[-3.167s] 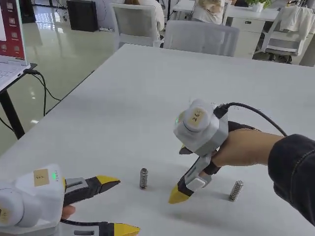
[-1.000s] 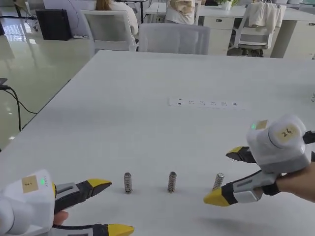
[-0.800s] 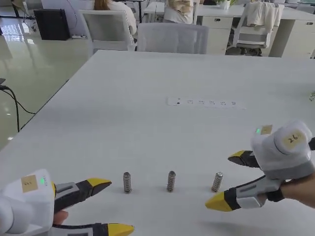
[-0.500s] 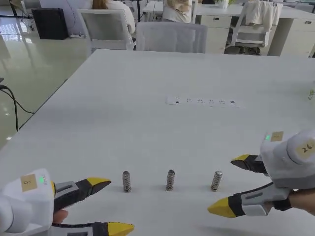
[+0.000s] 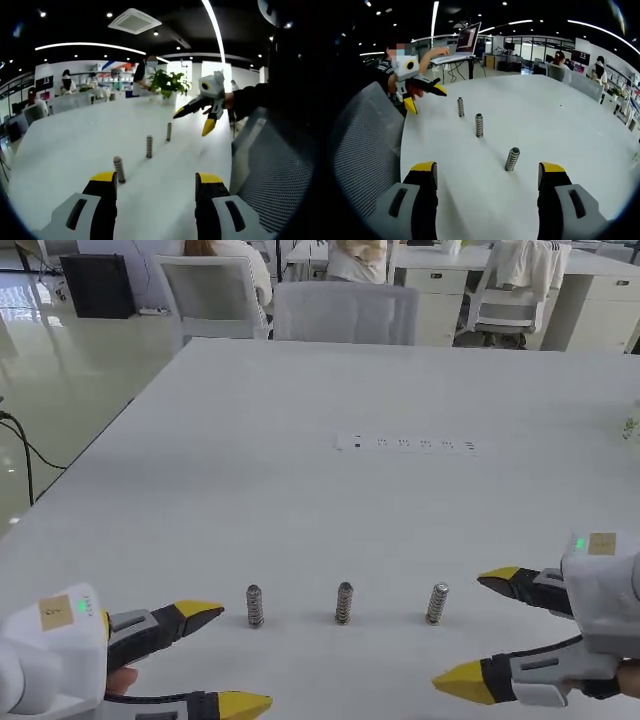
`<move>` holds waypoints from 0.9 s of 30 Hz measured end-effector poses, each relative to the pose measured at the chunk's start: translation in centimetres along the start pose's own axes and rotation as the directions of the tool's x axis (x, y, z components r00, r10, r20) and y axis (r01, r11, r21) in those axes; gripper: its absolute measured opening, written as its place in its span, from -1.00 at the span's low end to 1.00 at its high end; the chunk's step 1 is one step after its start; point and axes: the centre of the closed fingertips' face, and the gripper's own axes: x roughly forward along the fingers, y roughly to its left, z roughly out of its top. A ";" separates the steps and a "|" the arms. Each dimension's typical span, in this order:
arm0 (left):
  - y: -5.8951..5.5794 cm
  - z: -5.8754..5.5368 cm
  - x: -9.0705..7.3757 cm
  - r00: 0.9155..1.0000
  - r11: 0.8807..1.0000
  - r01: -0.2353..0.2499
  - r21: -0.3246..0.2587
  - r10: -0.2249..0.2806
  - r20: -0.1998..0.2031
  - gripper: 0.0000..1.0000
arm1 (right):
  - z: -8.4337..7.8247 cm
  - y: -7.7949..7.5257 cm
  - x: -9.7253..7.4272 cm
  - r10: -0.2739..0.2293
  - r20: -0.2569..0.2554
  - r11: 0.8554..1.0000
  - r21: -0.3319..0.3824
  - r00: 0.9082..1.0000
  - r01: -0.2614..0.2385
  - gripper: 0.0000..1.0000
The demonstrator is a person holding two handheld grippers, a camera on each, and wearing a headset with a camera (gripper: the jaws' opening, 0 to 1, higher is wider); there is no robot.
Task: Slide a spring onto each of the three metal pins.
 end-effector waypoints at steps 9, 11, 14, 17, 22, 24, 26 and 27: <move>0.5 -0.5 -0.3 1.000 1.000 -0.019 -0.017 0.019 0.002 0.17 | -0.7 0.3 -0.1 -0.009 0.068 1.000 -0.002 0.998 0.009 0.73; 0.5 -0.6 -0.4 1.000 1.000 -0.020 -0.019 0.020 0.002 0.17 | -0.9 0.3 0.0 -0.009 0.076 1.000 -0.002 0.997 0.009 0.73; 0.5 -0.7 -0.4 1.000 0.999 -0.023 -0.025 0.023 0.002 0.18 | -1.1 0.3 0.1 -0.016 0.084 1.000 -0.008 0.996 0.017 0.74; 0.6 -0.8 -0.4 1.000 0.999 -0.027 -0.031 0.027 0.000 0.20 | -0.8 0.1 0.1 -0.021 0.107 1.000 -0.001 0.994 0.021 0.74; 0.6 -1.2 -0.4 0.999 0.999 -0.035 -0.041 0.035 -0.001 0.25 | -0.6 0.1 0.2 -0.020 0.119 1.000 -0.003 0.993 0.020 0.75; 0.7 -1.3 -0.4 0.999 0.998 -0.040 -0.051 0.040 0.000 0.26 | -0.6 0.3 0.3 -0.018 0.117 1.000 -0.007 0.993 0.019 0.76; 0.8 -1.4 -0.4 0.999 0.998 -0.045 -0.052 0.045 -0.001 0.29 | -0.5 0.3 0.3 -0.016 0.120 1.000 -0.006 0.993 0.017 0.76; 0.8 -1.4 -0.4 0.999 0.998 -0.046 -0.053 0.046 -0.001 0.31 | -0.5 0.3 0.3 -0.016 0.123 1.000 -0.007 0.992 0.017 0.76</move>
